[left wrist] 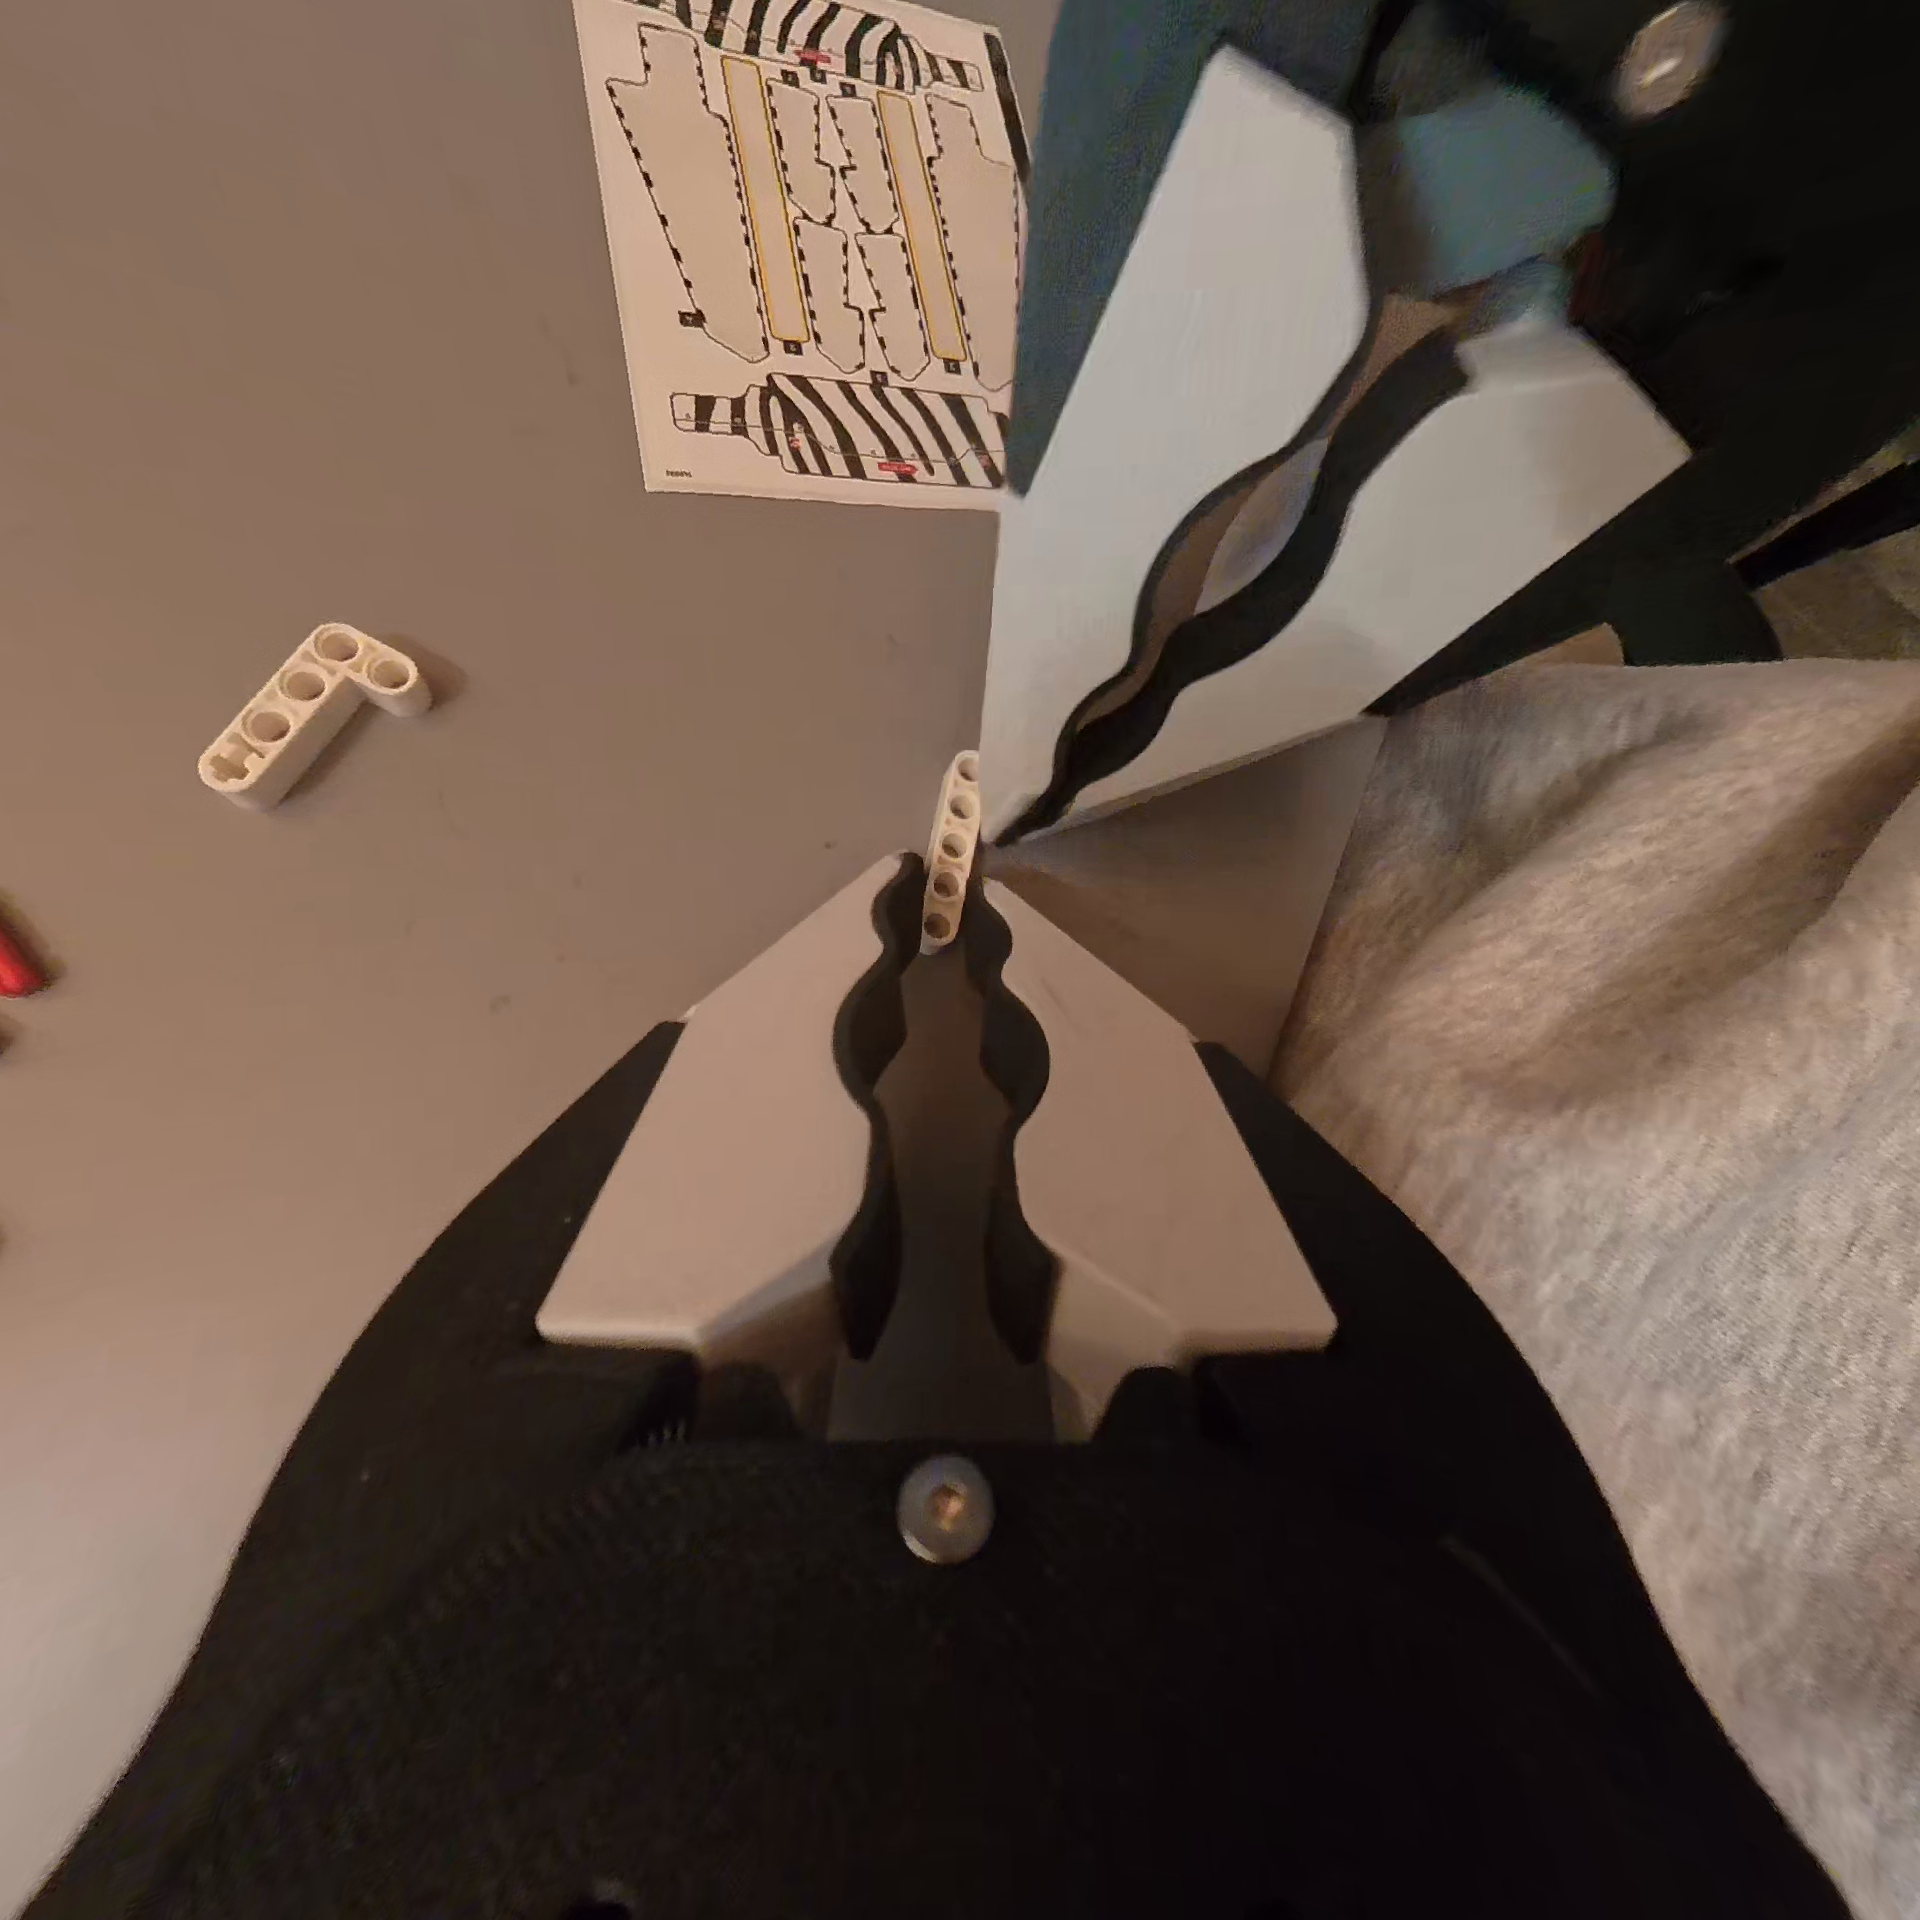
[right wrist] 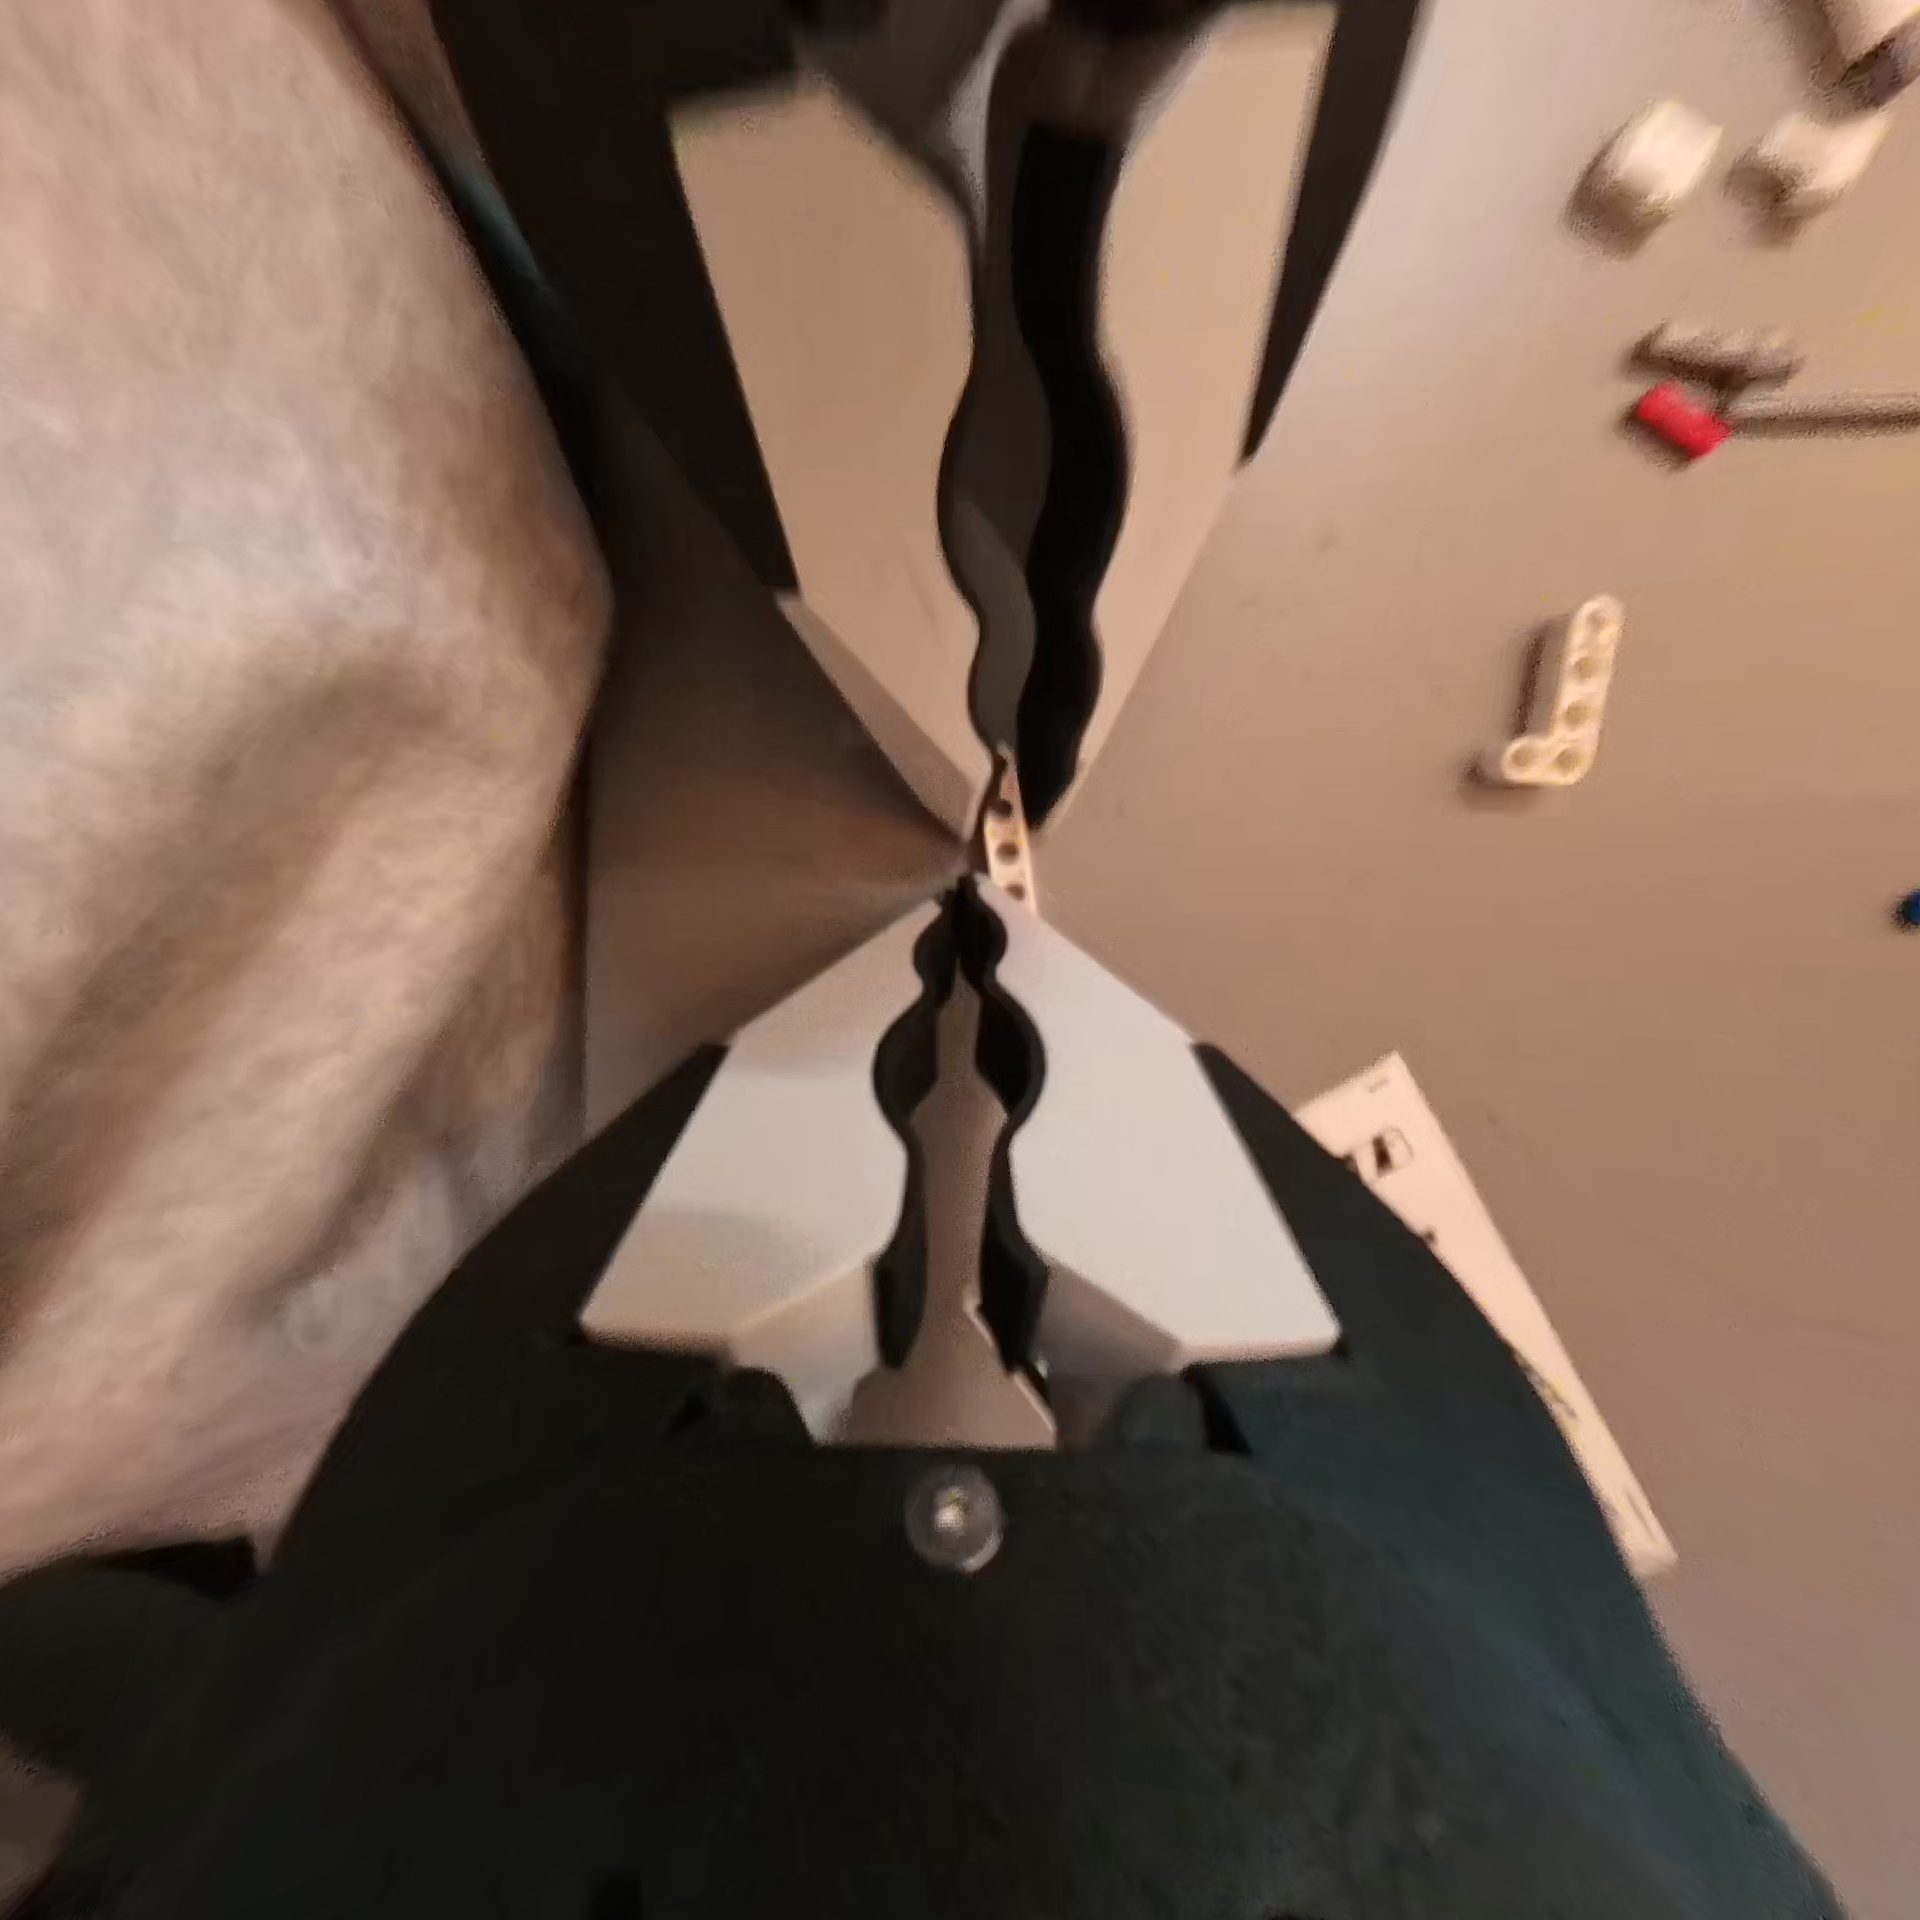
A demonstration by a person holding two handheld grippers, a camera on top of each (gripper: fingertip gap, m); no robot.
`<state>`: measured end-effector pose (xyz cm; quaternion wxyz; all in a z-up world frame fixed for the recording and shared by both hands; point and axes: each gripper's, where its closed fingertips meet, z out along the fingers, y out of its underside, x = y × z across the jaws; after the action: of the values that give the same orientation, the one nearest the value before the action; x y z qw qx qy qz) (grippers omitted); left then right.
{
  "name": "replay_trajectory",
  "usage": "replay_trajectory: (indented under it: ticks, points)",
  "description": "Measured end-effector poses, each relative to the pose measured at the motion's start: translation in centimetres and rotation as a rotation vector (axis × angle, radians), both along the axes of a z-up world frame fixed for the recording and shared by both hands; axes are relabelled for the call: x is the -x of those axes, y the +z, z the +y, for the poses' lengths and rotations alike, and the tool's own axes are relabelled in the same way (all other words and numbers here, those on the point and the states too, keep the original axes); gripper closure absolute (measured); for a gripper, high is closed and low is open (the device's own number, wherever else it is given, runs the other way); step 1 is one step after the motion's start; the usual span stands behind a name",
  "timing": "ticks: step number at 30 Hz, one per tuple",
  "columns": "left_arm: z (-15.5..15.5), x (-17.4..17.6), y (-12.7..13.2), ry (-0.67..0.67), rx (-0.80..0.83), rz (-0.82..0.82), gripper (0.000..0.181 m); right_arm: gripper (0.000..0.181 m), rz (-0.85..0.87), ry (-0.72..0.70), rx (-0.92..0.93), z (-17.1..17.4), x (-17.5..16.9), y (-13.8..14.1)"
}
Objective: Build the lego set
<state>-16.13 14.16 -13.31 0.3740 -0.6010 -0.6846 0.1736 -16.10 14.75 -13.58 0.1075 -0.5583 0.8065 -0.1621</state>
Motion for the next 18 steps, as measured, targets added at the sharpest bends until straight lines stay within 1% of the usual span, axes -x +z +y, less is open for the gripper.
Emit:
replay_trajectory:
  ticks: [2,4,5,6,9,12,15,18]
  points:
    - [0.0,0.0,0.0,0.002,-0.004,0.000,0.173,0.181,0.014,0.033,0.088,-0.4,0.0,0.4]
    - [0.0,0.0,0.0,0.001,-0.021,0.002,0.173,0.181,-0.093,-0.005,0.079,-0.3,-1.1,1.9]
    - [0.0,0.0,0.0,0.001,-0.032,0.003,0.173,0.181,-0.129,-0.035,0.067,-0.4,-1.1,2.6]
    - [0.0,0.0,0.1,0.001,-0.043,0.004,0.173,0.181,-0.125,-0.068,0.066,-0.7,-0.5,2.9]
    - [0.0,0.0,0.1,0.001,-0.060,0.006,0.173,0.181,-0.084,-0.147,0.105,-1.4,2.1,3.0]
    - [0.0,0.0,0.1,0.001,-0.059,0.007,0.173,0.181,-0.074,-0.261,0.137,-1.7,4.7,3.7]
    - [0.0,0.0,0.1,0.003,-0.057,0.007,0.173,0.181,-0.050,-0.405,0.217,-2.0,8.6,5.6]
    - [0.0,0.0,0.1,0.002,-0.066,0.008,0.173,0.181,-0.038,-0.549,0.297,-1.2,12.1,8.1]
